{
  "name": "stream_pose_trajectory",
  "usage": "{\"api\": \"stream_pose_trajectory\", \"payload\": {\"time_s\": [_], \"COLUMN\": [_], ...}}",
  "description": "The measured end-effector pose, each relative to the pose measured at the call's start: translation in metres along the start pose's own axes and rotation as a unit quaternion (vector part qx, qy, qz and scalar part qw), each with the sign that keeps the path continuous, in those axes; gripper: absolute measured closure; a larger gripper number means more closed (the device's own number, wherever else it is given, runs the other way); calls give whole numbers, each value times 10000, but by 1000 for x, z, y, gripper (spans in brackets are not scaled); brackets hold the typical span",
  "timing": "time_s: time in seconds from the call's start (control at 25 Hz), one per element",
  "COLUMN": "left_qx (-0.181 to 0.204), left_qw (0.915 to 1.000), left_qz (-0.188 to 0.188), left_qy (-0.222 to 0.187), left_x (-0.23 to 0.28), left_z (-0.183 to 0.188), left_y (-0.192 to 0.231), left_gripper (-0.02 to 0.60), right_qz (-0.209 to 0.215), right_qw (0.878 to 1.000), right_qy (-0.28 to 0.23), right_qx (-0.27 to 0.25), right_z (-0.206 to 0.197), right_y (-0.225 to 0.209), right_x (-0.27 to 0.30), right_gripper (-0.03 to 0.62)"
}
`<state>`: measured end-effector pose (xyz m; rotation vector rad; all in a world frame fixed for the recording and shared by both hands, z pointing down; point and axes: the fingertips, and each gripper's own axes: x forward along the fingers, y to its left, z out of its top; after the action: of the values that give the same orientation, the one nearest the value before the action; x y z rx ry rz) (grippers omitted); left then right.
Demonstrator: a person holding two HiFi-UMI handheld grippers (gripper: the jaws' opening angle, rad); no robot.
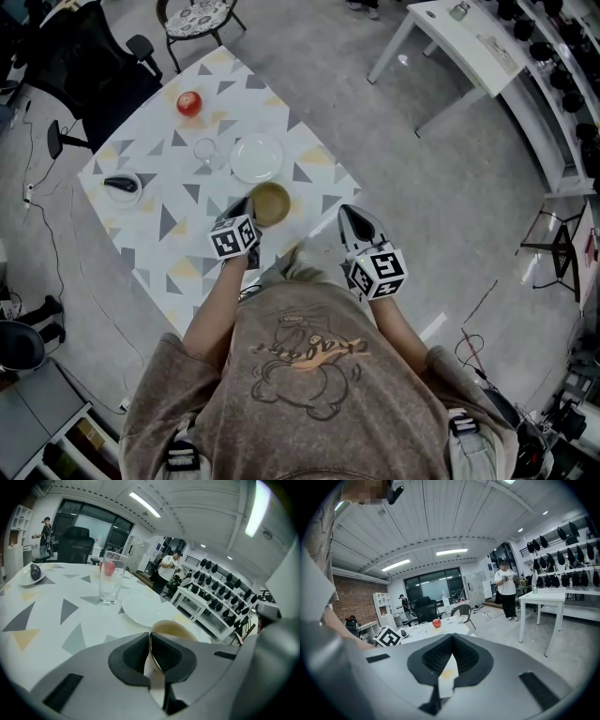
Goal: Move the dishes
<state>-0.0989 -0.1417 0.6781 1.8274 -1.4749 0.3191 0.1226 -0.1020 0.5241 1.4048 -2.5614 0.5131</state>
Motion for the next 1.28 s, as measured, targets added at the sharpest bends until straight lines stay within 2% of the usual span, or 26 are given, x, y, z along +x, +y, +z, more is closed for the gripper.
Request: {"api": "stream_pose_trajectory", "payload": {"time_s": [0.12,0.28,0.4,0.64,0.8,1.0,1.28], "left_qx": [132,100,151,401,687,1100,1485], "left_qw": [9999,9998,9996,9969,9913,9801,9691], "left_qz": [13,7,3,-126,-234,-405,-500], "left_qy": [-31,-158,-233,-669,-1099,-1602,-1906], "left_x": [0,-2,-6,-23,-46,-85,-127], "left_z": [1,7,15,54,88,123,136], "left_y": [-2,-2,-2,-11,-26,-47,-64], "left_gripper": [551,546,502,502,502,502,502], "right_qz": [11,20,21,80,133,243,388], "right_qw": [10000,10000,10000,9998,9997,9994,9987], "right_qy": [-9,-32,-63,-158,-183,-238,-301], "right_qx": [-3,-6,-2,1,-17,-70,-169], "right_z": [0,1,2,6,9,15,25], "right_y": [1,1,2,5,8,15,19], "right_x": [-1,-1,-2,-1,0,3,10], "right_gripper": [592,592,592,592,592,592,592]}}
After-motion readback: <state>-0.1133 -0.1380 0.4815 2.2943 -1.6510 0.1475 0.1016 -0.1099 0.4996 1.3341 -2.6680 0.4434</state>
